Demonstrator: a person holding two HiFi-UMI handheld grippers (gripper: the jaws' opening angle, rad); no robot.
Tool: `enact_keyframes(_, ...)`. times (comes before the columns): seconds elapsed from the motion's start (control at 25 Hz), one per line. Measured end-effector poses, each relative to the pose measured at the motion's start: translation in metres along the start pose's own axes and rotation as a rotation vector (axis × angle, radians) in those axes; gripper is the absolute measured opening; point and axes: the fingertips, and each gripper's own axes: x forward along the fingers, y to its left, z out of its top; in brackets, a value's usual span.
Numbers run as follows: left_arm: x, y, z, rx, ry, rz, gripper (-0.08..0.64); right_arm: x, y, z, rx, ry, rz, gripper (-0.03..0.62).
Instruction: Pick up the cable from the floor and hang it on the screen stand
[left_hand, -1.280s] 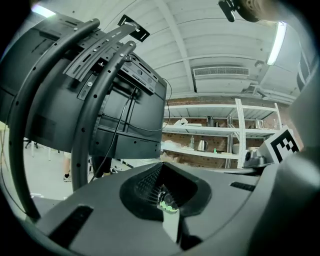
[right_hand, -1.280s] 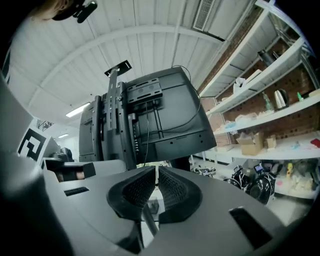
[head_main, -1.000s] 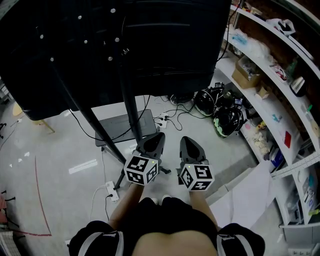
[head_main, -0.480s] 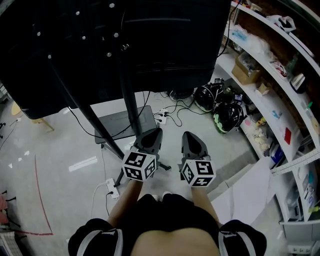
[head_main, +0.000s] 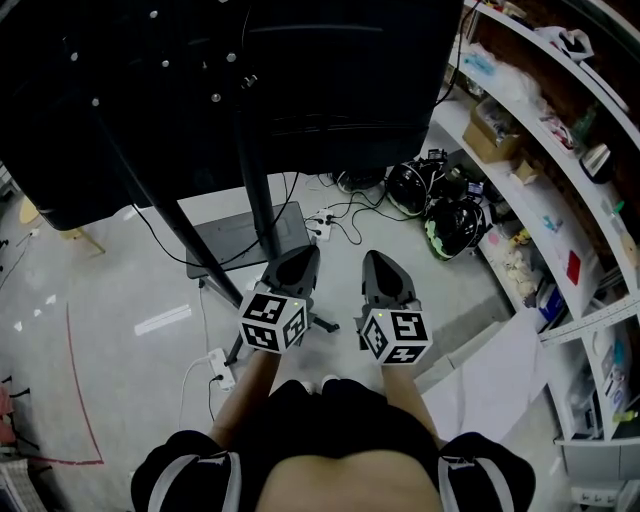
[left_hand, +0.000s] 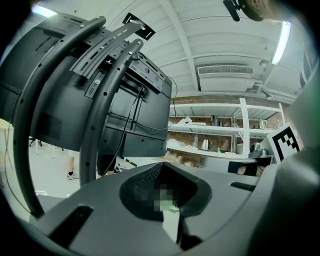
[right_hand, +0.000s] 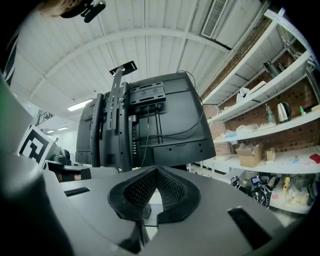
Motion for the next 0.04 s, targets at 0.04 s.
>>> enact_keyframes(0.04,0.0002,0.0012,0.0011,0.0,-0.002,0.001,0.006,0.0012,0.001,0.0013,0.001,-0.004,0.004,0.023)
